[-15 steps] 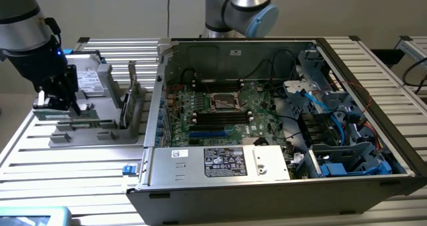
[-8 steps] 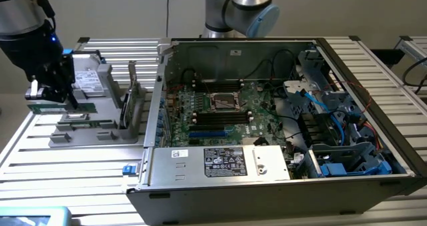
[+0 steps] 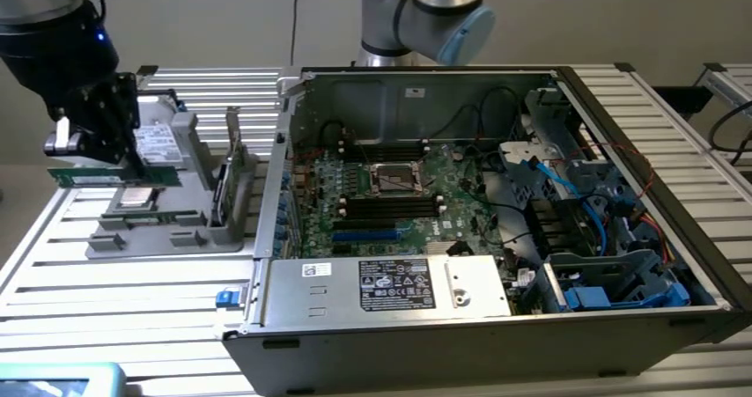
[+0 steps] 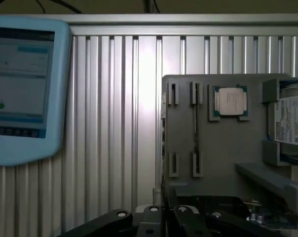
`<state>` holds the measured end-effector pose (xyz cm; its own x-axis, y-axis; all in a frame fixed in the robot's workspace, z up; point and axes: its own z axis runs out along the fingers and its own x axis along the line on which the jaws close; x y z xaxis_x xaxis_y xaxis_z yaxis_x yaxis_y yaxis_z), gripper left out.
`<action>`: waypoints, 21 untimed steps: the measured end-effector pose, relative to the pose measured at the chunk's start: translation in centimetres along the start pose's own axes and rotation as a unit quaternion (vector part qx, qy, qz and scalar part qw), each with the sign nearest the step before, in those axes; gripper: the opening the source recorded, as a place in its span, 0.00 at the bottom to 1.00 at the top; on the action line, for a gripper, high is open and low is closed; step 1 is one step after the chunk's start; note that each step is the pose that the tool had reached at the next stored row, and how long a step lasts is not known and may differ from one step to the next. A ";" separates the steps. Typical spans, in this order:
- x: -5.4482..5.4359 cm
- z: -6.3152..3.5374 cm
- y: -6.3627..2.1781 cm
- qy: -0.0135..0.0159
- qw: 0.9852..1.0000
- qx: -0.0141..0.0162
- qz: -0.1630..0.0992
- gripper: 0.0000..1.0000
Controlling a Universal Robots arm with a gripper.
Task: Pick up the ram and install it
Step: 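Pick up the ram and move it above insertion slot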
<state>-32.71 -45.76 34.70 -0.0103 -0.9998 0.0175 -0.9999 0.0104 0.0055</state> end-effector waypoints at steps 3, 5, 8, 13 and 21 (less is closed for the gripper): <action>0.2 -1.33 -1.18 0.000 1.000 0.000 0.000 0.14; 0.4 -2.16 -2.03 0.000 1.000 0.000 0.000 0.14; 0.6 -3.34 -3.25 0.000 1.000 0.000 0.000 0.14; 0.8 -5.26 -5.16 0.000 1.000 0.000 0.000 0.14; 1.2 -7.63 -8.57 0.000 1.000 -0.001 0.000 0.14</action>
<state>-24.11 -46.87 42.31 -0.0103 -0.9998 0.0173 -0.9999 0.0104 0.0076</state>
